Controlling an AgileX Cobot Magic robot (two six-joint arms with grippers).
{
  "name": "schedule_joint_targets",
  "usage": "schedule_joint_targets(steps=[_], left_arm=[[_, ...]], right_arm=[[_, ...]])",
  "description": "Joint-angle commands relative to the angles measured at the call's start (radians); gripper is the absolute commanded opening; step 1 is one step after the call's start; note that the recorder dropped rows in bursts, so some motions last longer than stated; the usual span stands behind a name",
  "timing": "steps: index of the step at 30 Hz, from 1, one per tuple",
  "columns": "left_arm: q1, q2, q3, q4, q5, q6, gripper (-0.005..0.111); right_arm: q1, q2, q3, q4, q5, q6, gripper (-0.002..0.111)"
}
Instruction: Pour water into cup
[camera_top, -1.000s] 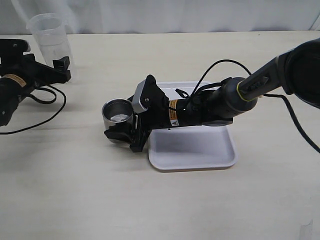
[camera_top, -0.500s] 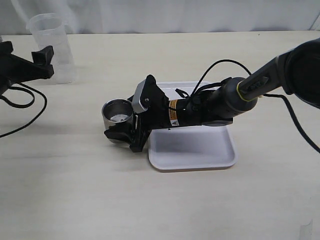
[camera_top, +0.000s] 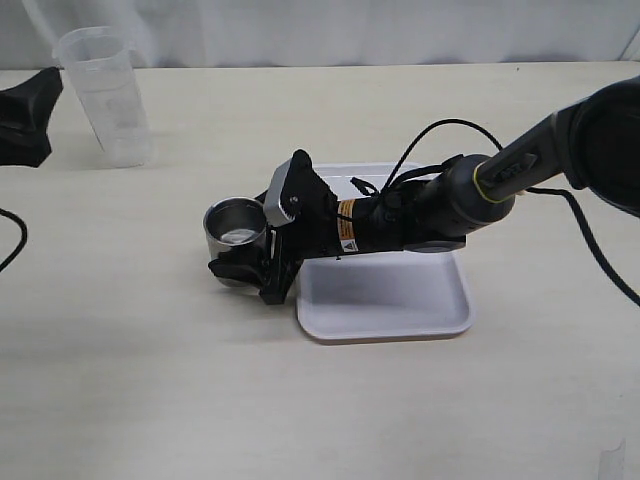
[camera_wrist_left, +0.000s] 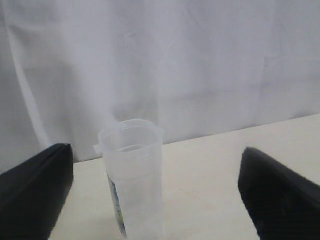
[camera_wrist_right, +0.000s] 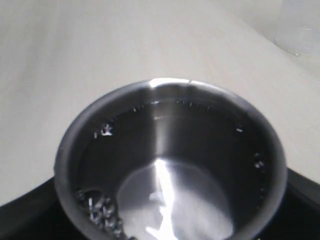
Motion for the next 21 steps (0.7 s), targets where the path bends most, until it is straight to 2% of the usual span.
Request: schedule_joint_targets(steps=[1, 4, 9, 13, 21], left_arm=[[0.003, -0.185, 0.014, 0.004, 0.165, -0.024, 0.084], [0.003, -0.302, 0.014, 0.004, 0.299, -0.052, 0.084], [0.003, -0.501, 0.014, 0.004, 0.506, -0.262, 0.084], [0.003, -0.6, 0.014, 0.002, 0.527, -0.262, 0.084], [0.003, -0.623, 0.014, 0.002, 0.527, -0.26, 0.084]], right_arm=[[0.001, -0.011, 0.0, -0.002, 0.004, 0.008, 0.004], [0.001, -0.011, 0.0, -0.002, 0.004, 0.008, 0.004], [0.001, -0.011, 0.0, -0.002, 0.004, 0.008, 0.004], [0.001, -0.011, 0.0, -0.002, 0.004, 0.008, 0.004], [0.001, -0.011, 0.0, -0.002, 0.004, 0.008, 0.004]])
